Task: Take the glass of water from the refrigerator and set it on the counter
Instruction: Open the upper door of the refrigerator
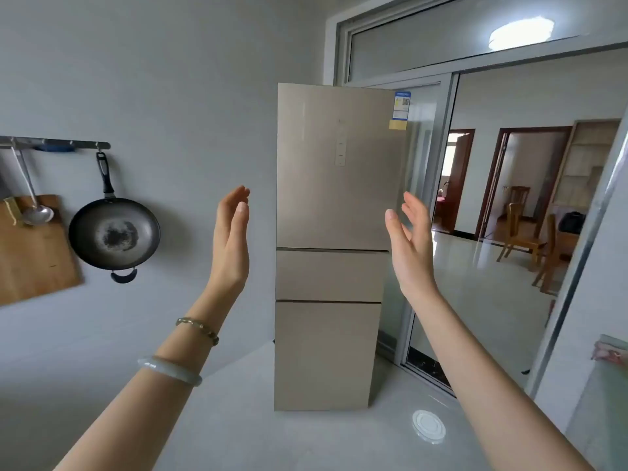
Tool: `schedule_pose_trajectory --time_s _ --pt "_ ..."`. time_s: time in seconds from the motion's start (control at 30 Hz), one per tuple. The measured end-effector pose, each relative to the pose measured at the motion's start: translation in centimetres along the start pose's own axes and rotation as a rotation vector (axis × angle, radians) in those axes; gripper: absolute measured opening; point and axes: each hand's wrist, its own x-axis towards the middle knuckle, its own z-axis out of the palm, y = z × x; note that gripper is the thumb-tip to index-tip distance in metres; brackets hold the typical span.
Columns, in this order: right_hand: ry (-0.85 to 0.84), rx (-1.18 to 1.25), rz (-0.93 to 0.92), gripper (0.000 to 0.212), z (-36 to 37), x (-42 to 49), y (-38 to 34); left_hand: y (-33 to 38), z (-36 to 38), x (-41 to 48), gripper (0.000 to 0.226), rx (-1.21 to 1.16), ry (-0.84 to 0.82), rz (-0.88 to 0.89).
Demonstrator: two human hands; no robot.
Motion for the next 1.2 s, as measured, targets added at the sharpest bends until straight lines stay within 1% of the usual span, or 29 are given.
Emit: schedule_pose_trajectory --time_s 0.07,0.23,0.63,0.8,0.97,1.2 --pt "0.014 -0.016 0.008 0.045 0.2 0.4 0.6 -0.5 0.2 0.4 0.05 0.018 0.029 -0.012" --pt "-0.01 -0.029 0.024 0.045 1.8 2.1 4.1 -4.5 0.5 2.6 0.052 0.012 0.035 -0.047" --pt "0.056 -0.047 -0.002 0.045 9.7 10.3 13.1 -15.1 -0.1 13.0 0.047 0.018 -0.038 -0.051" --pt "0.043 -0.064 0.004 0.043 12.5 13.0 16.5 -19.3 0.1 16.7 0.048 0.005 -0.028 -0.072" --pt "0.047 -0.062 0.013 0.042 14.5 16.5 20.9 -24.5 1.1 20.3 0.046 0.005 -0.03 -0.079" --pt "0.03 -0.023 -0.005 0.04 17.1 22.2 27.2 -31.1 4.1 25.7 0.051 -0.006 -0.012 -0.075"
